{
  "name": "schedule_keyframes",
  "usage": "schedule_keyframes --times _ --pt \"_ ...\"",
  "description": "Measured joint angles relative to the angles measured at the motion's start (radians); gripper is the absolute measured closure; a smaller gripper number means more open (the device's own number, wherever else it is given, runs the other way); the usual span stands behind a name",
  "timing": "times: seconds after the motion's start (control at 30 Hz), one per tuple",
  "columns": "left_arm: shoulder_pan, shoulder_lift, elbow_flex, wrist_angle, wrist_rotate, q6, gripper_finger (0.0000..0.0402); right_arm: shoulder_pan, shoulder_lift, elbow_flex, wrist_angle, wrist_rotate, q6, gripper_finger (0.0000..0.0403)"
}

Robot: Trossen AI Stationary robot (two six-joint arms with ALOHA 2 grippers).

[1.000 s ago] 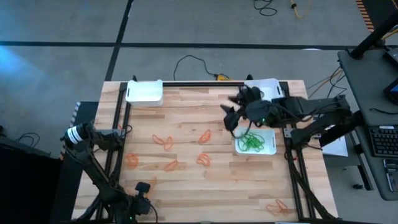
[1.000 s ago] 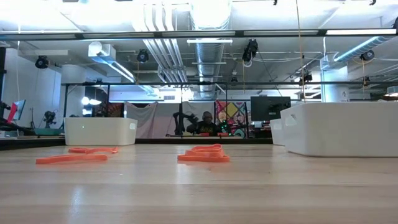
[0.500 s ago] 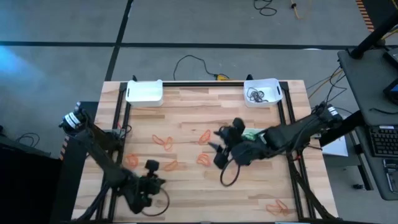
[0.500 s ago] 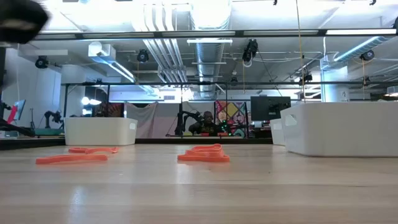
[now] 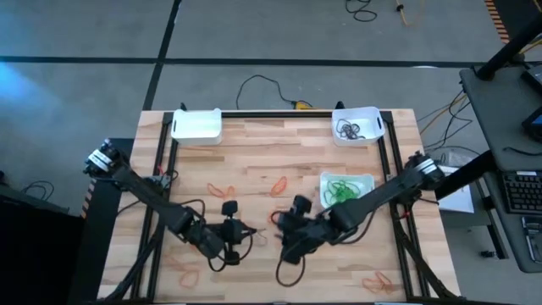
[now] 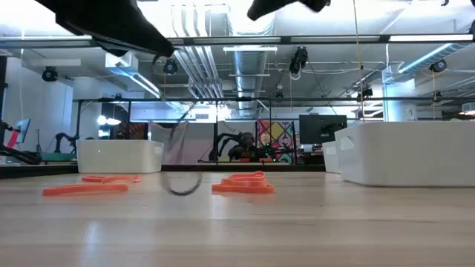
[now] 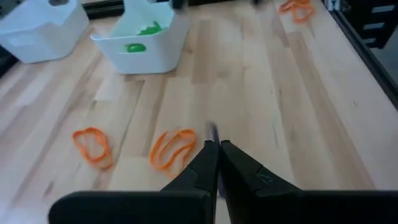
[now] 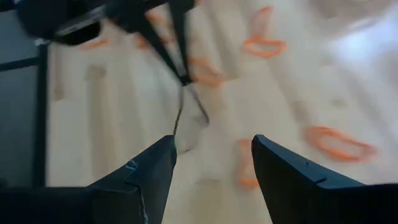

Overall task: Sort rubber bands into baskets
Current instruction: Put the black rubber band into the top right white bin

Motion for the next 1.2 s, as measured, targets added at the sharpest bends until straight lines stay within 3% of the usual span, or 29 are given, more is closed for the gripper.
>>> schedule_keyframes --times 0.27,0.5,0.8,0.97,1.2 --pt "-0.006 0.012 0.000 0.013 0.012 -0.042 0.0402 -0.004 0.155 0.000 0.227 -0.103 -0.008 0.0197" --pt "-0.029 0.012 0.000 0.012 0.020 -0.063 0.0401 -0.021 0.175 0.008 0.232 -0.010 -0.019 0.0197" --pt "-0.033 0.012 0.000 0.016 0.020 -0.066 0.0401 -0.031 0.194 0.011 0.278 -0.041 -0.194 0.0202" --pt "-0.033 0.012 0.000 0.021 0.020 -0.066 0.0402 -0.033 0.223 0.010 0.272 -0.045 -0.212 0.0244" --pt "-0.034 0.013 0.000 0.028 0.020 -0.069 0.0401 -0.033 0.215 0.010 0.275 -0.045 -0.180 0.0347"
